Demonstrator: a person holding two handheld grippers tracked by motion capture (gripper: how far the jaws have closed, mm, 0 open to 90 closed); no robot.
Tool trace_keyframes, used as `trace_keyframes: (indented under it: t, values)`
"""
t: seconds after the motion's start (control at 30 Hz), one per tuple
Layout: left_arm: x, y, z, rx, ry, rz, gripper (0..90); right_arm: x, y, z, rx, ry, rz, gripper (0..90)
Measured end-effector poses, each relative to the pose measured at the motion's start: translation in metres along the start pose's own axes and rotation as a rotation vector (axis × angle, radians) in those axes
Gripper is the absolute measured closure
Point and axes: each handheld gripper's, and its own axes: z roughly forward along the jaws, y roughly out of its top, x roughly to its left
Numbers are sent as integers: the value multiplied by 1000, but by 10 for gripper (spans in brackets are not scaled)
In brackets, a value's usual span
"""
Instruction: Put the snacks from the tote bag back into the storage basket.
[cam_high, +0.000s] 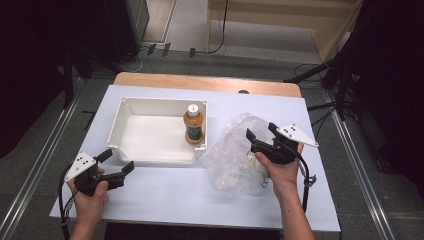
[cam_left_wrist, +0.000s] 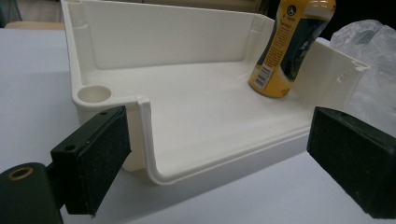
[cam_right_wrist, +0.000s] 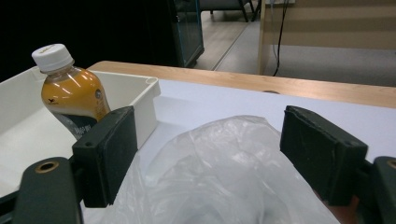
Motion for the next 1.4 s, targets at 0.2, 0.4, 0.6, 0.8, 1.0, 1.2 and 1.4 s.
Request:
trace_keyframes:
  t: [0.2,0.4,0.6,0.8,1.0,1.2,1.4]
  values:
    - [1,0,0,-1,4,0,62,-10,-8,-9,-1,-20,-7,195]
    - [1,-1,0,3,7,1,62,-20,-18,-16,3,-38,10,196]
    - [1,-1,1,5,7,2,62,-31,-27,-25,3,-52,22,198]
    - [1,-2,1,8,8,3,62,-42,-37,-34,-2,-70,37,200]
    - [1,-2,1,7,11,-2,62,-51,-44,-43,-7,-84,57,201]
    - [3,-2,0,5,11,-4,62,-57,-52,-53,2,-99,70,202]
    - [4,-1,0,1,8,-8,62,-65,-61,-69,0,-135,63,206]
